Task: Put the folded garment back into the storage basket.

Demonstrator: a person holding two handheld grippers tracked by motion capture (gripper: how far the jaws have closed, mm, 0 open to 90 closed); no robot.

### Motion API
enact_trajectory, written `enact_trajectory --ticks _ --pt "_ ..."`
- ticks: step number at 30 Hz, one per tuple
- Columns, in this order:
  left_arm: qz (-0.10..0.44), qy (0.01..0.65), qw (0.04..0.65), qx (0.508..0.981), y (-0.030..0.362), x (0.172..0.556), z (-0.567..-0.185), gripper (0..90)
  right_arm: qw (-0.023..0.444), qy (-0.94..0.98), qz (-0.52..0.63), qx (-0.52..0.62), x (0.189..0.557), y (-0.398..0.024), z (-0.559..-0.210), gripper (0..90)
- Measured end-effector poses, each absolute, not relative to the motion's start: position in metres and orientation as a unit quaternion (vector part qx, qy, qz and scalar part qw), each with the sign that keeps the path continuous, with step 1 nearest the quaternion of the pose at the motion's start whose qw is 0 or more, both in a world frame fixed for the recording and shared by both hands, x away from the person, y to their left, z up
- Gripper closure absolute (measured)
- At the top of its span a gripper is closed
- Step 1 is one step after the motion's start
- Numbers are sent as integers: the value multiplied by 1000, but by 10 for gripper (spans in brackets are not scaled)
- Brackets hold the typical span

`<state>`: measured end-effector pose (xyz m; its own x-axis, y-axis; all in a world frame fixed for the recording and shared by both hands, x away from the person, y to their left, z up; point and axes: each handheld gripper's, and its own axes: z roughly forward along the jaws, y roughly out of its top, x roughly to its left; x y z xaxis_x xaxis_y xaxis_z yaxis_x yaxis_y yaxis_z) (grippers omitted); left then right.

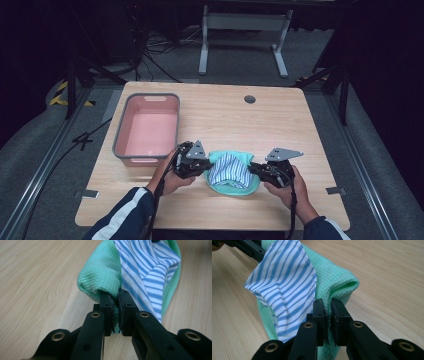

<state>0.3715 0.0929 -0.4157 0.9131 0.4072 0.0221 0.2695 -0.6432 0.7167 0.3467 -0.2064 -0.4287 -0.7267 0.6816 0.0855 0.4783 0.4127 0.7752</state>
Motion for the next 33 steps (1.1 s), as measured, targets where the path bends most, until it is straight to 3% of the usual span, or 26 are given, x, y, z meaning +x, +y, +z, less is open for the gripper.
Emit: enact_trajectory --ticks 33 --pt "164 209 405 875 146 385 -341 832 157 818 448 325 375 -163 -350 831"
